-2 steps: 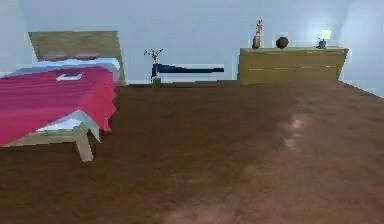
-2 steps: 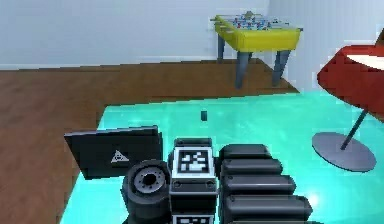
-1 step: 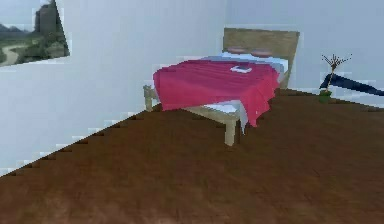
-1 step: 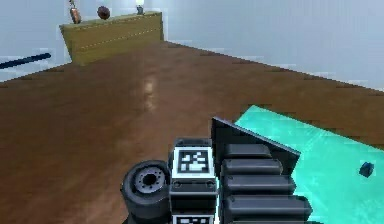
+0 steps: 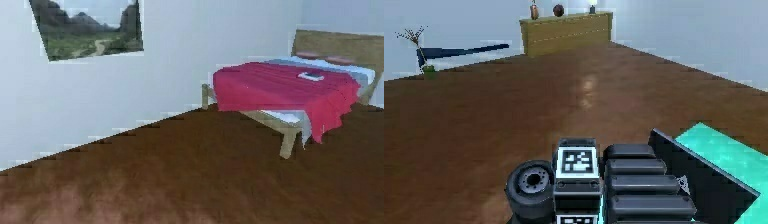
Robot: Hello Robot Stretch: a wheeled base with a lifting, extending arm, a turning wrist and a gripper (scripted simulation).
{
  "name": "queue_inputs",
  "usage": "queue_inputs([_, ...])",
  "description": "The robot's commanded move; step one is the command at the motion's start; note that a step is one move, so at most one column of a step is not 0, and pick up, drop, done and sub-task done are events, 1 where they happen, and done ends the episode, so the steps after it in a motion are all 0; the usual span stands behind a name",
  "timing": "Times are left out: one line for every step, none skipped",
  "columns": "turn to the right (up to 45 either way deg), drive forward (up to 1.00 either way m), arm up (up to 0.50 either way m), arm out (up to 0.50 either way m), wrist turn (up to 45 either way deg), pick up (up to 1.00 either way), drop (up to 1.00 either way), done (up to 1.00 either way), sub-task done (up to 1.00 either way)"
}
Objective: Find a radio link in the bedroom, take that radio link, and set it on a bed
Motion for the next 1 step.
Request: queue_inputs([0.0,0.5,0.0,0.0,0.0,0.0,0.0,0.0,0.0])
